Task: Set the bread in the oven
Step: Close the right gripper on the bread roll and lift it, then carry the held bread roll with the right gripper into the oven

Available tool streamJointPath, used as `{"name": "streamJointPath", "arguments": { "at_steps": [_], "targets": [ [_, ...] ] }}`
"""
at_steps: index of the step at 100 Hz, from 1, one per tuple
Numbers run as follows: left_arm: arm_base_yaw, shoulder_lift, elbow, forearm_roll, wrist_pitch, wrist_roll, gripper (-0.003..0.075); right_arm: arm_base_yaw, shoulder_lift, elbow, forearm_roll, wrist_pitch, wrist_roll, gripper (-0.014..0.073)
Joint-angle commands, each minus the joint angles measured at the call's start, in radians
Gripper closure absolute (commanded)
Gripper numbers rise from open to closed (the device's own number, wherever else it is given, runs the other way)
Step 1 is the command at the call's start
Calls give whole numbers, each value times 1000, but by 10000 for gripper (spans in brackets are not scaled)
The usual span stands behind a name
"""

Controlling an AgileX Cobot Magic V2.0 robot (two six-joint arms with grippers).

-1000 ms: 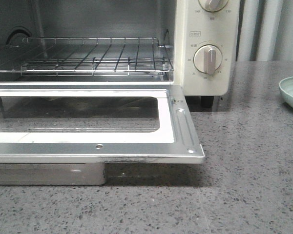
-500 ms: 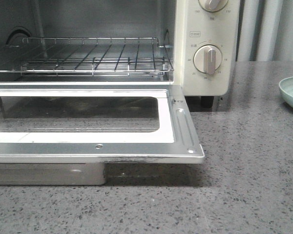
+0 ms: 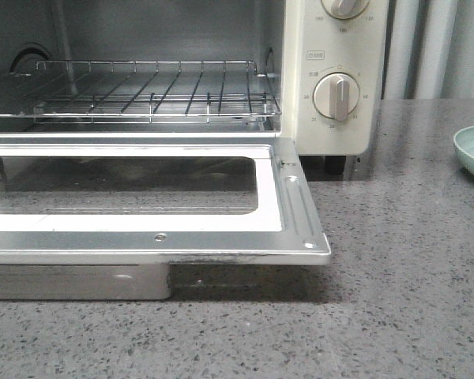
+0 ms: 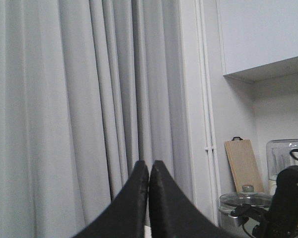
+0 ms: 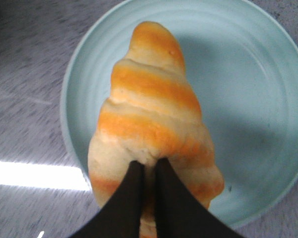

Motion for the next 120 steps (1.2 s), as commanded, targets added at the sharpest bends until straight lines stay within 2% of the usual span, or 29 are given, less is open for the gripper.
{"name": "streamJointPath", "arguments": {
  "at_steps": [1, 17, 29, 39, 53, 84, 108, 120],
  "targets": [
    [-8, 10, -31, -1, -48, -1, 742, 43, -106, -38, -5, 57, -18, 662],
    [-8, 10, -31, 53, -3, -1, 741, 124, -259, -40, 49, 117, -47, 662],
    [-8, 10, -29, 53, -1, -1, 741, 163, -343, -40, 221, 138, -141, 662],
    [-8, 10, -29, 43, -1, -7, 741, 197, -372, -40, 295, 166, -148, 662],
    [-8, 10, -29, 43, 3, -7, 741, 256, -369, -40, 301, 174, -168, 662],
    [-8, 10, -29, 26, 18, -7, 741, 414, -333, -40, 318, 66, -218, 660],
    [-8, 10, -29, 13, 23, -7, 741, 570, -184, -67, 307, -37, -279, 660],
    [-8, 10, -29, 13, 27, -7, 741, 647, -95, -128, 228, -80, -303, 660]
  ]
}}
